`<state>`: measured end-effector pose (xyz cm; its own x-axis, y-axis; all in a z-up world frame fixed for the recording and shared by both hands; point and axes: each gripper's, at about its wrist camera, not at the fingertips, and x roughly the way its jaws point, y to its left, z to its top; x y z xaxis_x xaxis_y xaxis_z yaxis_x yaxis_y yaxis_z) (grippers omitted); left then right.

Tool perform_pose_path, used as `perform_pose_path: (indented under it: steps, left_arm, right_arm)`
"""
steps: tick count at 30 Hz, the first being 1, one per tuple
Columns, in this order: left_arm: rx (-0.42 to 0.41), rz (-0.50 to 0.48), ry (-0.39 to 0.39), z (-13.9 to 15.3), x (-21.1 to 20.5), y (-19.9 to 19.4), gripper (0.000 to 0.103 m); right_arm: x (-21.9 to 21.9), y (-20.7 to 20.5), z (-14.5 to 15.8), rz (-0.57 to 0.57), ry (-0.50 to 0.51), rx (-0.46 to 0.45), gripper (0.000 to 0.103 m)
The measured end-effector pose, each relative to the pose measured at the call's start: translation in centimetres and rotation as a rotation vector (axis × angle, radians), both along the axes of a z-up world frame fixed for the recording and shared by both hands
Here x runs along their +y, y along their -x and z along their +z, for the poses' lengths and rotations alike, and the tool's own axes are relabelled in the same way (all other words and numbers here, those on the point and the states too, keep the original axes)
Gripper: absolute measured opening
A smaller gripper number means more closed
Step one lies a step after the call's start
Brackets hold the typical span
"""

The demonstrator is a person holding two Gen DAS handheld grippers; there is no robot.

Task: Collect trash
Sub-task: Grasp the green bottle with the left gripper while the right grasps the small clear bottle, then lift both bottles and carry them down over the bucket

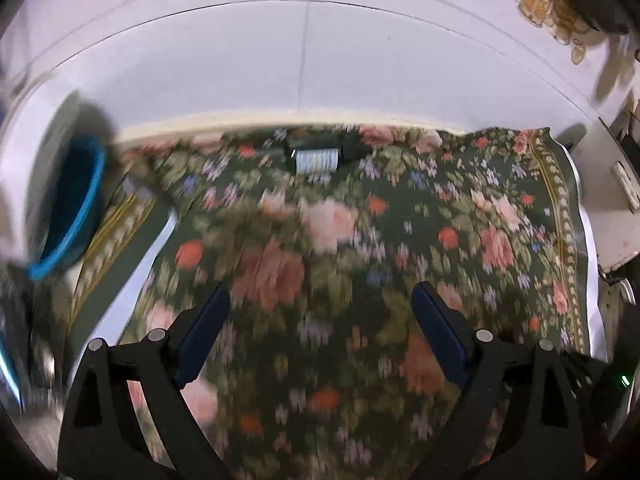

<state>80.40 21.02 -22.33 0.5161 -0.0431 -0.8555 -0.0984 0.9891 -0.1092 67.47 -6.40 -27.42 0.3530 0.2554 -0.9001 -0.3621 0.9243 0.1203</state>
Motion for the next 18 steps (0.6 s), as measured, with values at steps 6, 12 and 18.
perform_pose_path:
  steps: [6,12,18]
  left_arm:
    - [-0.016,-0.037,0.019,-2.2,1.7,-7.7,0.092]
    - [0.001,-0.008,0.072,-4.8,3.0,-12.5,0.08]
    - [-0.011,0.018,0.145,-6.4,3.4,-14.2,0.064]
  right_arm:
    - [-2.9,-0.1,2.5,-0.174,-0.057,-0.041,0.026]
    - [-5.4,0.0,4.1,-0.306,-0.058,-0.081,0.026]
    - [-6.8,0.5,3.7,-0.38,-0.056,-0.055,0.026]
